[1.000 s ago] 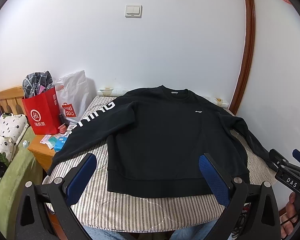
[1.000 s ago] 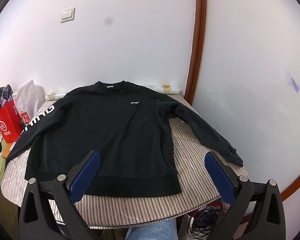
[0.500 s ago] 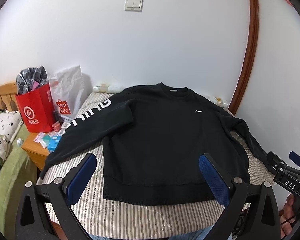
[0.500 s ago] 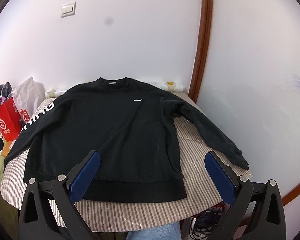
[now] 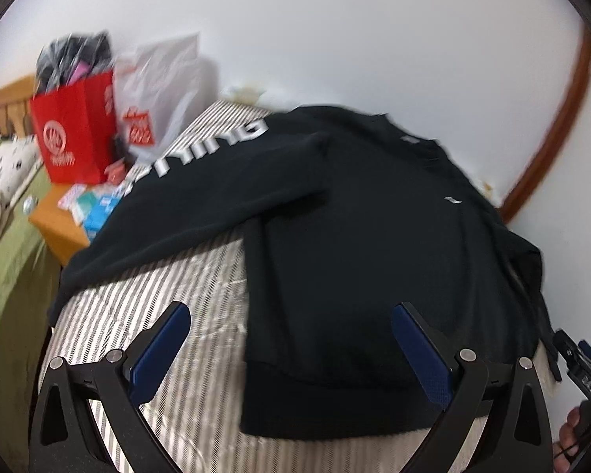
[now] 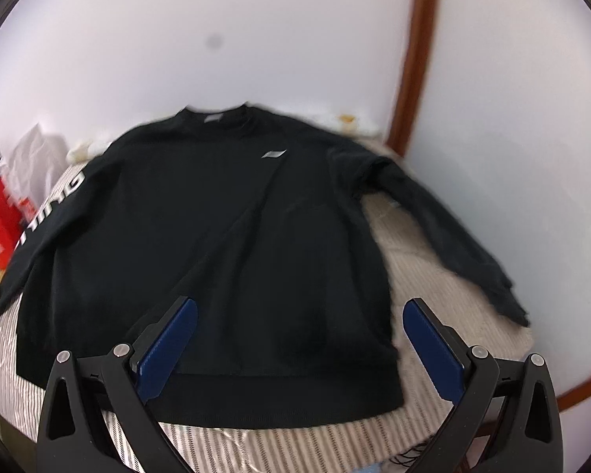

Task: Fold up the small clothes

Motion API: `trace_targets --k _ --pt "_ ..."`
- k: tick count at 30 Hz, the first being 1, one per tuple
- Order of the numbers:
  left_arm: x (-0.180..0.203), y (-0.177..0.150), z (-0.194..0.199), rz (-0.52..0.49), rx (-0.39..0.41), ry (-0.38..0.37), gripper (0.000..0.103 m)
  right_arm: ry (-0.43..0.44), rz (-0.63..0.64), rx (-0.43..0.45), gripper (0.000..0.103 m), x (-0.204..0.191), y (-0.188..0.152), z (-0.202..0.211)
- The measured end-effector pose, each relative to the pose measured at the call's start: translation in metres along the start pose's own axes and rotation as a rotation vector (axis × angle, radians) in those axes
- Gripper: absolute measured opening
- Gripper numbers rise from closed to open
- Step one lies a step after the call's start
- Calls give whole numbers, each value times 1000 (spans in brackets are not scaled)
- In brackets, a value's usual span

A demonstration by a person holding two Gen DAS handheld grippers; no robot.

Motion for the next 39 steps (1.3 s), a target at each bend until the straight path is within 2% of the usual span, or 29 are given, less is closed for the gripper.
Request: trace_targets --k 3,7,11,13,17,19,22,23,24,26,29,30,35,39 --pt "-25 -7 -20 89 -16 -24 102 -3 30 -18 100 -11 0 -20" --pt "-54 -17 -42 225 -18 -116 97 5 54 -45 98 -27 -2 -38" --pt "-73 -16 -56 304 2 -192 94 -8 109 -60 98 -44 -6 -50" --pt "-79 -14 -63 325 14 -205 94 -28 136 -59 98 -51 -7 -52" --pt "-95 -7 -77 413 34 -246 83 -61 161 -78 98 -57 -9 -59" --pt "-103 -2 -83 440 40 -240 82 -72 165 -86 98 -59 -9 -63" --pt "-111 9 -93 476 53 -216 73 -81 165 -98 98 -59 -7 -69" --pt "-114 11 -95 481 55 -205 65 -82 167 -100 98 -60 -7 -70" --pt "-117 13 -98 490 54 -170 52 -86 173 -104 98 -60 -6 -72" --pt "-124 16 -103 507 64 -115 37 -92 190 -108 98 -61 -5 -76" --pt "-131 22 -108 481 39 -17 12 -98 227 -91 98 -59 -2 -77" --pt "-130 25 -107 463 37 -3 9 -106 237 -78 98 -55 -1 -76" --pt "-108 56 -78 349 115 44 7 -97 235 -63 98 -33 2 -79" --pt "-63 95 -53 230 184 6 6 -86 212 -53 98 -11 5 -80"
Point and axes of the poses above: each gripper's, at about its wrist camera, not at the fingertips, and z roughly against the way its jaws point, x to its right, y to its top, the point moved 4 cm from there along -z, roughly the way its jaws point, and after that the axes turned 5 degrees about -z, right-handed, at the moved point
